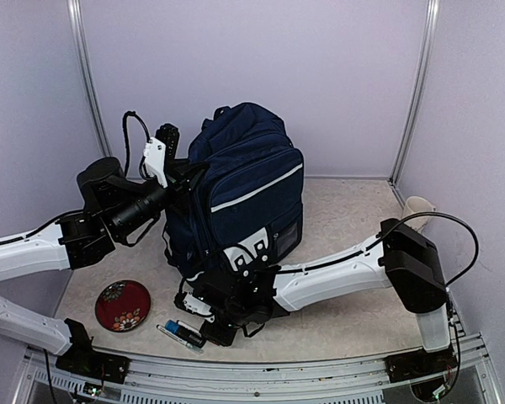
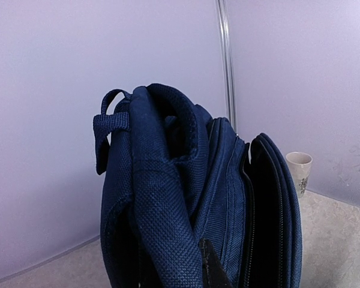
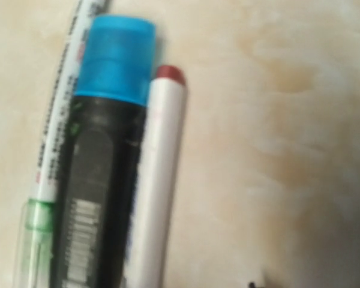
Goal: Pack the student bag
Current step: Move the pen to the corner of the board.
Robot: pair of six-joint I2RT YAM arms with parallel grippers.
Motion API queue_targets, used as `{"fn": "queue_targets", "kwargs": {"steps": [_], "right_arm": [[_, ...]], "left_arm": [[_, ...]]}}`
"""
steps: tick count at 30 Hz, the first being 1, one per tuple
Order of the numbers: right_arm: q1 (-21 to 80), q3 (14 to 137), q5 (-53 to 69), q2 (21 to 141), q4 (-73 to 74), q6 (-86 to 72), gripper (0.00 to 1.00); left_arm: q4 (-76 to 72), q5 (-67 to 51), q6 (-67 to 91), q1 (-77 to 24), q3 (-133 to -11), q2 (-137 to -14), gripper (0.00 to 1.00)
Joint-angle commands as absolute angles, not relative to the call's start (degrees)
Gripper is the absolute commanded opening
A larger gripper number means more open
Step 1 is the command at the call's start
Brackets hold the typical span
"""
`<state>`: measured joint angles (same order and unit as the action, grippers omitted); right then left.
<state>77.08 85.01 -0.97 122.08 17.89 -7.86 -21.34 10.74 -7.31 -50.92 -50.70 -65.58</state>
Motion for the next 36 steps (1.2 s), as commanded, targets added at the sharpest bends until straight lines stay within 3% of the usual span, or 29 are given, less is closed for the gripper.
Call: {"fn": "queue_targets", "kwargs": {"steps": [1,3,8,14,20,23,29,36], "right_arm": [[77.34,86.94,3.12,125.24,21.57,-8.91,0.43],[77.34,86.34,2.0,125.23,21.94,-9.6,0.36],[77.34,84.9,-2.35,124.37,26.01,-10.1,0.3],[77.34,74.88,-6.34,117.19,31.23,-11.43,0.05],[77.34,64.37,-6.33,107.12,39.85,-14.69,0.01],[76.96,61.07,-0.32,103.91,46.51,-15.84,0.06],[76.78,65.09,-0.18,106.86,51.78,-15.85,0.35],[76.0,77.93,-3.6,116.08,52.27,-10.12,0.34]], "left_arm": [[-28.04,12.63,-7.32,-50.0,-50.8,-63.27,0.0],[-28.05,12.49,-7.44,-50.01,-50.7,-63.19,0.0],[-28.05,12.5,-7.31,-50.01,-50.63,-63.06,0.0],[-27.86,12.61,-7.65,-49.92,-50.71,-62.64,0.0],[-27.87,12.96,-7.76,-49.83,-50.76,-62.49,0.0],[-27.8,12.95,-7.83,-49.83,-50.88,-62.6,0.0],[-28.17,12.22,-7.59,-49.79,-51.11,-63.31,0.0],[-26.55,11.69,-7.64,-49.94,-51.69,-62.96,0.0]]}}
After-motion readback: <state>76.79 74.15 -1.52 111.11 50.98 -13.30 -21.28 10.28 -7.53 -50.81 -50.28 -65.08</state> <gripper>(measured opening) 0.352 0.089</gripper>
